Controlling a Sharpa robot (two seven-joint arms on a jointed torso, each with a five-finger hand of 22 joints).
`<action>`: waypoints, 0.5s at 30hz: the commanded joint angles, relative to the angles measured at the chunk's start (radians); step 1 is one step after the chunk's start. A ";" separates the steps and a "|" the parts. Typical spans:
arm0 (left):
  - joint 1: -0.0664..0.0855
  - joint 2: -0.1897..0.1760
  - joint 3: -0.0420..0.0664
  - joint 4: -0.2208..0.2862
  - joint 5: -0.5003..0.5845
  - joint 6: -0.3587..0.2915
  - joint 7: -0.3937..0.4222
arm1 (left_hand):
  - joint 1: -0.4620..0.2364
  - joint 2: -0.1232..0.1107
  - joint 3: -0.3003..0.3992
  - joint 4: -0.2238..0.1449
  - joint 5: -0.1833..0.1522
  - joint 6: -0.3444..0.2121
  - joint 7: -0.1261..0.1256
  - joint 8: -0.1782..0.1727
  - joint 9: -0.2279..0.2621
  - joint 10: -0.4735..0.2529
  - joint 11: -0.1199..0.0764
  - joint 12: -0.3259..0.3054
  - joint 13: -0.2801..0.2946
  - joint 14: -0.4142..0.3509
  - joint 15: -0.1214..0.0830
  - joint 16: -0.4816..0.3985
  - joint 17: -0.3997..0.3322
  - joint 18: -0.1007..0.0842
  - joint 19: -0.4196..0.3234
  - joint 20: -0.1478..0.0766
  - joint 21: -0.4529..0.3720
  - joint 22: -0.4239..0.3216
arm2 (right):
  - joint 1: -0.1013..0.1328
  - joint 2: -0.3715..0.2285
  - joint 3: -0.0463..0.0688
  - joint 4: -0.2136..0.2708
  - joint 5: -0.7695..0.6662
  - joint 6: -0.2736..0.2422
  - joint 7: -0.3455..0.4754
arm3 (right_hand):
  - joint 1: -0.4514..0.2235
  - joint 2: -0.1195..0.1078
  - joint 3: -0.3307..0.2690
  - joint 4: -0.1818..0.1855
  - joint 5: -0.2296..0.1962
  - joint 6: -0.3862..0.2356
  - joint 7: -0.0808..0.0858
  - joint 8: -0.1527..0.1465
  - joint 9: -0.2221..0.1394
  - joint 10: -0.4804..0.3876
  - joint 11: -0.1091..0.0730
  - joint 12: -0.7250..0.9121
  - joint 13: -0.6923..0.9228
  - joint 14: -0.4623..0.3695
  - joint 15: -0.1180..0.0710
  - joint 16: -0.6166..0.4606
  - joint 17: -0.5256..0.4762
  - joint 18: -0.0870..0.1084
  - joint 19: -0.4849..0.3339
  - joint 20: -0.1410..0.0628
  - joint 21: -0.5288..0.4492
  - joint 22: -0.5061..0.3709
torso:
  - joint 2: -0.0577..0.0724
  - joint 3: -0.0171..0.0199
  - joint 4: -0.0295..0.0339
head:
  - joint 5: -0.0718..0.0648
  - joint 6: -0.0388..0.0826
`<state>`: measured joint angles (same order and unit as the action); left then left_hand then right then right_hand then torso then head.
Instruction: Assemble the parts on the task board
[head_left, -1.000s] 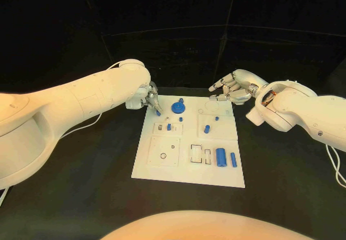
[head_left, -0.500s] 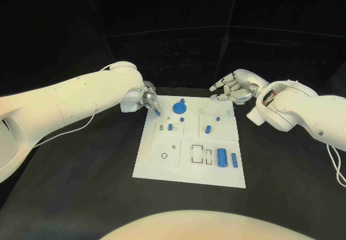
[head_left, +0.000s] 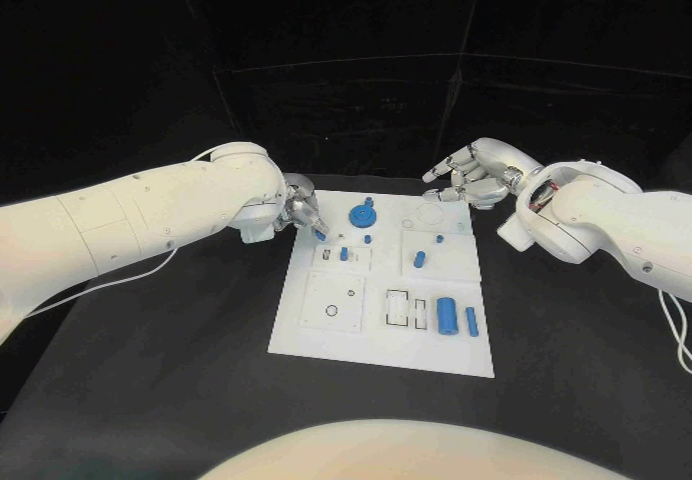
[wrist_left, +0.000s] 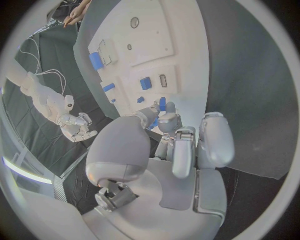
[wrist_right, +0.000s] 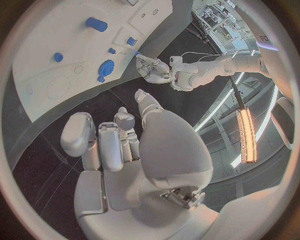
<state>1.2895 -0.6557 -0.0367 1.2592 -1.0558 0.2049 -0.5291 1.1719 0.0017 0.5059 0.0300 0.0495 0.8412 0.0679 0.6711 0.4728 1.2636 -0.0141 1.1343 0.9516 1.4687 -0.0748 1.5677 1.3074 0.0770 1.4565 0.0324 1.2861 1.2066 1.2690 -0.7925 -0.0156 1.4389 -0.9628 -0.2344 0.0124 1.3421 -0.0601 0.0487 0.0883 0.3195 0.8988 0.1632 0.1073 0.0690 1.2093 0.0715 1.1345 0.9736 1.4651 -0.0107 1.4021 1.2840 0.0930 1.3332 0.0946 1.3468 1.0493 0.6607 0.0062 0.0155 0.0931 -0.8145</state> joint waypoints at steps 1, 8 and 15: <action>-0.008 -0.006 0.000 0.017 -0.042 -0.072 0.022 | -0.002 0.002 0.121 -0.115 0.000 -0.002 -0.002 0.007 0.000 0.009 0.002 0.000 0.001 0.102 0.000 0.003 0.263 0.003 0.002 0.000 -0.006 0.000 | 0.002 0.000 0.001 -0.001 -0.001 0.009 0.002 | -0.004 0.009 -0.003 0.004 0.007 0.001 -0.005 0.004 -0.001 -0.003 -0.003 -0.003 -0.001 0.044 0.000 -0.004 0.000 0.008 -0.008 0.001 -0.005 -0.002 | 0.001 0.0002 -0.0006 | 0.002 -0.001; -0.021 -0.015 -0.002 0.047 -0.061 -0.100 0.019 | -0.004 0.000 0.124 -0.116 0.001 -0.002 -0.003 0.009 0.001 0.010 0.002 0.000 0.001 0.102 -0.001 0.003 0.263 0.003 0.003 -0.001 -0.005 0.001 | 0.002 0.001 0.001 -0.002 -0.001 0.011 0.002 | -0.004 0.009 -0.003 0.004 0.007 0.001 -0.005 0.004 -0.001 -0.003 -0.003 -0.003 -0.001 0.044 0.000 -0.004 0.000 0.008 -0.008 0.001 -0.005 -0.002 | 0.001 0.0015 -0.0017 | 0.003 -0.004; -0.027 -0.016 -0.008 0.061 -0.089 -0.097 0.013 | -0.005 -0.002 0.128 -0.117 0.001 -0.003 -0.003 0.011 0.001 0.011 0.001 0.001 0.001 0.102 -0.001 0.003 0.263 0.002 0.004 -0.001 -0.003 0.004 | 0.002 0.001 0.001 -0.003 -0.001 0.012 0.003 | -0.004 0.009 -0.003 0.004 0.007 0.001 -0.005 0.004 -0.001 -0.003 -0.003 -0.003 -0.001 0.044 0.000 -0.004 0.000 0.008 -0.008 0.001 -0.005 -0.002 | 0.002 0.0018 -0.0023 | 0.004 -0.005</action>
<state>1.2629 -0.6712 -0.0443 1.3163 -1.1086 0.1258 -0.5249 1.1626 -0.0075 0.5254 0.0164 0.0463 0.8395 0.0696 0.6767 0.4724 1.2669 -0.0107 1.1343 0.9517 1.4687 -0.0748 1.5677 1.3073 0.0769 1.4564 0.0324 1.2861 1.2090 1.2690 -0.7915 -0.0156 1.4359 -0.9628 -0.2303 0.0116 1.3421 -0.0601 0.0487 0.0883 0.3195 0.8988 0.1632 0.1073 0.0690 1.2093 0.0715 1.1345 0.9736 1.4651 -0.0107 1.4022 1.2840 0.0930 1.3332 0.0946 1.3468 1.0493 0.6620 0.0075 0.0141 0.0975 -0.8192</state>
